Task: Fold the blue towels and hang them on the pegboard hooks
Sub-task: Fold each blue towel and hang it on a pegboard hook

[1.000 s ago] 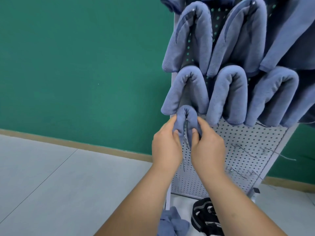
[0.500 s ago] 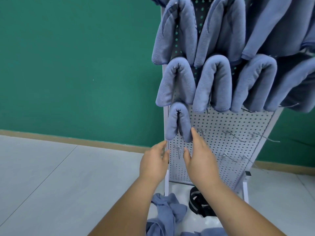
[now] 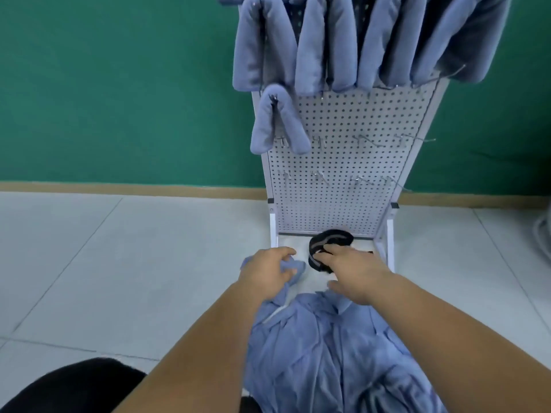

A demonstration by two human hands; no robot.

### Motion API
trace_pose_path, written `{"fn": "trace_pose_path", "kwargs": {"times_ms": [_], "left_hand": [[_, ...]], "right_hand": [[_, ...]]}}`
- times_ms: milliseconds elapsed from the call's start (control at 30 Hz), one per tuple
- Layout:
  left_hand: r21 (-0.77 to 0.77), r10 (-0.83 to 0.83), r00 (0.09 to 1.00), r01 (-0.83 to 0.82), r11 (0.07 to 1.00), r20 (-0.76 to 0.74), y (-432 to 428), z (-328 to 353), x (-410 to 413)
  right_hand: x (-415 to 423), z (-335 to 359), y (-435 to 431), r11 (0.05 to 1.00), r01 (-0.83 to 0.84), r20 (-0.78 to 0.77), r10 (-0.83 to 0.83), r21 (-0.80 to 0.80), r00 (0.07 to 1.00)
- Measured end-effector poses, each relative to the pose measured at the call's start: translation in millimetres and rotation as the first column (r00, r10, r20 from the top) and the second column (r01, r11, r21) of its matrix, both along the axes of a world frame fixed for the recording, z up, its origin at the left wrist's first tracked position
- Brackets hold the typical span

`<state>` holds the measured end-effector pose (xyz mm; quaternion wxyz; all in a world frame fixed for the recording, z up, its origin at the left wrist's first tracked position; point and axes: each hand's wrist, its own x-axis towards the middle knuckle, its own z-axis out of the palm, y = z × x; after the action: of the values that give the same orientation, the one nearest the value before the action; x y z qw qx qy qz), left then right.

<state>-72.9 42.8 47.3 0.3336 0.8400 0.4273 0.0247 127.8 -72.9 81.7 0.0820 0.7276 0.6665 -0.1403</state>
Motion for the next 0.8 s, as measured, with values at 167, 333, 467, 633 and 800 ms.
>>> {"fn": "trace_pose_path", "kwargs": {"times_ms": [167,333,467,633,800], "left_hand": [[-0.077,0.006,0.999,-0.009,0.997,-0.034,-55,-58,-32],[-0.172,-0.069,0.958,0.021,0.985,-0.277,-89,-103,-53],[-0.285,-0.086,0.925,-0.025,0.958,-0.371,-117,-129,-59],[-0.231,-0.099,0.893,-0.006,0.973,-0.440,-136,-146,-58],[-0.071,0.214,0.948,-0.237,0.969,-0.237,-124,-132,-63]], "right_hand": [[-6,-40,-38,0.987,0.007,-0.022,-0.011,-0.160,1.000],[-33,-77,-65,0.966,-0.028,-0.097,0.003,-0.257,0.995],[-50,-98,-78,0.948,-0.057,-0.160,0.007,-0.312,0.987],[-52,-121,-89,0.939,-0.074,-0.190,0.010,-0.335,0.982],[-43,-121,-84,0.951,-0.029,-0.208,-0.038,-0.308,0.977]]}}
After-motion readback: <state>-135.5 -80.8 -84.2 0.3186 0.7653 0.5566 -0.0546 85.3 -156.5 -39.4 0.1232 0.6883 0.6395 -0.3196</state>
